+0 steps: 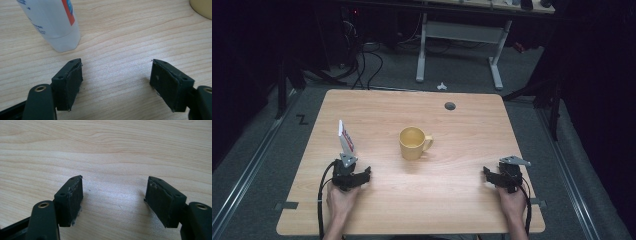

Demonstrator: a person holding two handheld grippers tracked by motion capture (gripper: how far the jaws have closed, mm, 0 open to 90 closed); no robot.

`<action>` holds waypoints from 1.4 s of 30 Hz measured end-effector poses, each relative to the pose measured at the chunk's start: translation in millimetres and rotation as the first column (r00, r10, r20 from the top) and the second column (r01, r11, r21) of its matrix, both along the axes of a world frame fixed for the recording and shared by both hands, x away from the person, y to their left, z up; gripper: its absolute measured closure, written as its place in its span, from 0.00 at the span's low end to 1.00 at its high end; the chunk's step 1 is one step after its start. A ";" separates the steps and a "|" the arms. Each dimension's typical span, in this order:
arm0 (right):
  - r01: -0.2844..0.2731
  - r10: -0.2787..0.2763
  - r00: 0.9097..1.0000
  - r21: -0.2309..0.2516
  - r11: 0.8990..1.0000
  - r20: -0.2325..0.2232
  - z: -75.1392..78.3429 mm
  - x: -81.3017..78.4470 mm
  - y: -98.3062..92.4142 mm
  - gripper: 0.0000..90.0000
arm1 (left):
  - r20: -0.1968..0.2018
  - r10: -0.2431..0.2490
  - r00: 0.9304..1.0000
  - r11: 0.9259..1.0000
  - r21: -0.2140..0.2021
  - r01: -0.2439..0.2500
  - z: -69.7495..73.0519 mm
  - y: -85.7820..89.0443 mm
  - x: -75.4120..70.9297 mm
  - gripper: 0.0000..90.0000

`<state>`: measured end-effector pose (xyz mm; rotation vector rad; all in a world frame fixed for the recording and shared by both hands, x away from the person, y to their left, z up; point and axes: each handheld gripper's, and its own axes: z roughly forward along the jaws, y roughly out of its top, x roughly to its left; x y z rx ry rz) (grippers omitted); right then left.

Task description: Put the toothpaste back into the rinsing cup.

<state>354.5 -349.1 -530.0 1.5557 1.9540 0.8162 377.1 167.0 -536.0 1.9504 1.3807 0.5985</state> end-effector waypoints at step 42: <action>-0.002 0.002 1.000 0.002 1.000 -0.002 0.1 -0.1 0.2 0.34 | 0.024 0.064 0.998 0.997 -0.048 -0.063 35.0 20.8 -2.8 0.31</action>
